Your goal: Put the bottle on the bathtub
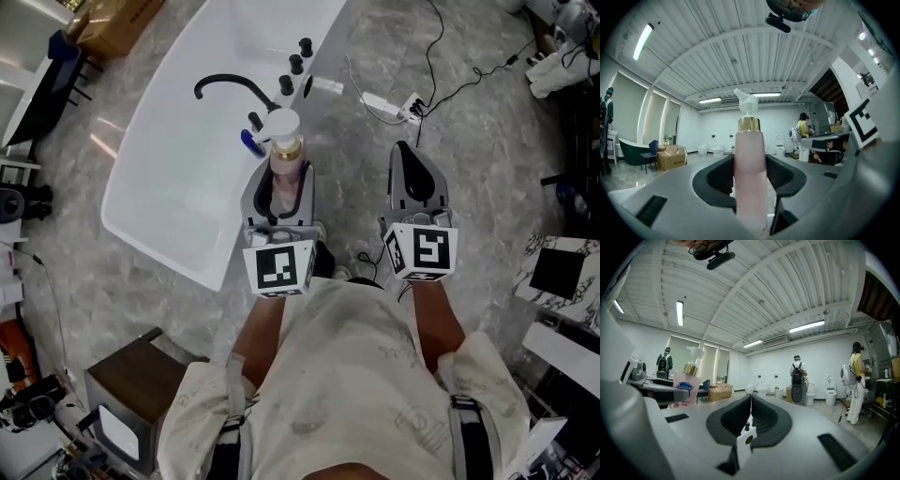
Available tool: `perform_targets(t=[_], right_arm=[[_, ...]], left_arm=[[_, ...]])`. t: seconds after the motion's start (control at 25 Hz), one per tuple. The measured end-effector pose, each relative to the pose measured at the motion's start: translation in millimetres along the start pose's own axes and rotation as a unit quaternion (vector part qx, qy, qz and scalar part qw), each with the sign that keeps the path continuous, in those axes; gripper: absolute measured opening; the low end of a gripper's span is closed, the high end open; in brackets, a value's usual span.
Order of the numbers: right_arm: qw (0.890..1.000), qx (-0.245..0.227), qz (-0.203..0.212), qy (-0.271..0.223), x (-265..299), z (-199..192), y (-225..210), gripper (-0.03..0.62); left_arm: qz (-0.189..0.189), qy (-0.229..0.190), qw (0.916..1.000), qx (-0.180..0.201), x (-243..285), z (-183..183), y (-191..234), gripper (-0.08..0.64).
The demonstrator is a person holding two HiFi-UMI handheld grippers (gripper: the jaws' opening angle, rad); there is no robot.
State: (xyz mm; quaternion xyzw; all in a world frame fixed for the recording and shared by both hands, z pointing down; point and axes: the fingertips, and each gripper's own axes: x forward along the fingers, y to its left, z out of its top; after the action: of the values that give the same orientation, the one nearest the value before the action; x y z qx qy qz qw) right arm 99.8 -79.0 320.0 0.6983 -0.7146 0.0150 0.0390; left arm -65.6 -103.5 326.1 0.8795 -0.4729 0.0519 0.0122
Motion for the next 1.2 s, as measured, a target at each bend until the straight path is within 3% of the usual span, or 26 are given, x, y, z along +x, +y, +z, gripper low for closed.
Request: perform_targets(t=[0.44,0.76,0.96,1.2], right_arm=[[0.999,-0.018,-0.032,-0.029,85,46,13,-0.011],[0.998,0.002,-0.043,-0.044,108,41,4,-0.011],[0.997,0.015,-0.055,-0.055,129,33,-31,-0.011],[0.995,0.031,-0.066,-0.072,175,26,-98,-0.011]], left_arm=[[-0.032,-0.045,0.9985,0.001,70,43,68,0.209],[-0.065,-0.033,0.9973,-0.004,113,34,75,0.209],[-0.079,-0.017,0.9967,-0.005,151,23,65,0.209],[-0.075,-0.035,0.9965,0.004,227,31,47,0.209]])
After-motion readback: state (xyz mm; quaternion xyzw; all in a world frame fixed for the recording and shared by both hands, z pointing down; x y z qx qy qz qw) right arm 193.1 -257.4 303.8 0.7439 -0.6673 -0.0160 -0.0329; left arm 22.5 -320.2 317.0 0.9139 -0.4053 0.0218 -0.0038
